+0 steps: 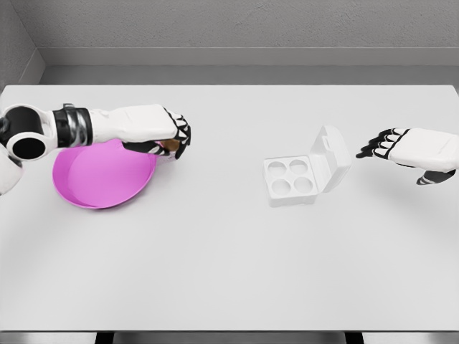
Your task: Pack egg into the box and close the box lid
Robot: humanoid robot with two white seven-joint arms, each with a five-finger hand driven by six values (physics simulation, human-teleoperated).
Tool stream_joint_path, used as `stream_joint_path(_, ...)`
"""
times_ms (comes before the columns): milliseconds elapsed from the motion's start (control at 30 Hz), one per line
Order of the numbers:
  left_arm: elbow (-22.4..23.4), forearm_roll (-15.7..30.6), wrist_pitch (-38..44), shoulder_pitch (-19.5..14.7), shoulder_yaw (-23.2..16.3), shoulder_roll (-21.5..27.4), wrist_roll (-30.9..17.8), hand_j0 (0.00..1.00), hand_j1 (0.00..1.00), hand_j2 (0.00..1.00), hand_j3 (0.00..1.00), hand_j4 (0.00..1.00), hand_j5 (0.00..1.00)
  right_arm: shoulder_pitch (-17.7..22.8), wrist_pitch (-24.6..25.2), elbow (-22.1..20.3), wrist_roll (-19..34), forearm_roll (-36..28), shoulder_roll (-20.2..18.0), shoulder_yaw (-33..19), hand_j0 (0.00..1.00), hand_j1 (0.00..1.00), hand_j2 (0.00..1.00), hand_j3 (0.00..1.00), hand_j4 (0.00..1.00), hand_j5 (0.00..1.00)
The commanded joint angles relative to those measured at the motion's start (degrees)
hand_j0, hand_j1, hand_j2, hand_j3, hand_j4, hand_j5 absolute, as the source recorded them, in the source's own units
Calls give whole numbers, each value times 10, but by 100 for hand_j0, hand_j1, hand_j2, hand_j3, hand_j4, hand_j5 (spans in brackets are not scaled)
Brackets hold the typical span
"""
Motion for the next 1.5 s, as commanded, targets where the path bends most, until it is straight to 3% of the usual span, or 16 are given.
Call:
stream_joint_path(0,-1,3,2,-1,-5,-33,0,32,32,32,32,32,32,-1,1,0,0,-2,0,0,100,100,100,100,100,100)
stream_joint_path(67,-1,3,2,-19,-30,-62,0,32,32,32,32,32,32,-1,1,0,0,-3,-1,0,100,100,100,100,100,100)
stream_joint_path(300,5,-2,2,-26,-34,-170,-9,32,32,32,32,32,32,0,1,0,0,-3,-1,0,100,100,100,100,100,100)
stream_joint_path(367,5,-2,2,-54,-62,-196,-11,32,32,32,32,32,32,0,1,0,0,-3,-1,0,100,100,100,100,100,100)
stream_joint_path(533,50,-20,2,-58,-78,-238,-20,32,32,32,32,32,32,-1,1,0,0,-2,-1,0,100,100,100,100,100,100)
stream_joint_path(900,56,-27,2,-55,-80,-235,-21,34,34,34,34,34,34,-2,1,0,0,-3,-1,-1,100,100,100,100,100,100)
stream_joint_path(1033,95,-27,2,-52,-94,-238,-28,35,35,35,35,35,35,-1,1,0,0,-3,-1,-1,100,100,100,100,100,100)
stream_joint_path(1267,100,-28,2,-51,-102,-240,-29,36,36,36,36,36,36,-1,1,0,0,-3,-1,-1,100,100,100,100,100,100)
stream_joint_path(1467,112,-27,2,-52,-103,-242,-29,43,43,43,43,43,43,-1,1,0,0,-3,-1,-1,100,100,100,100,100,100)
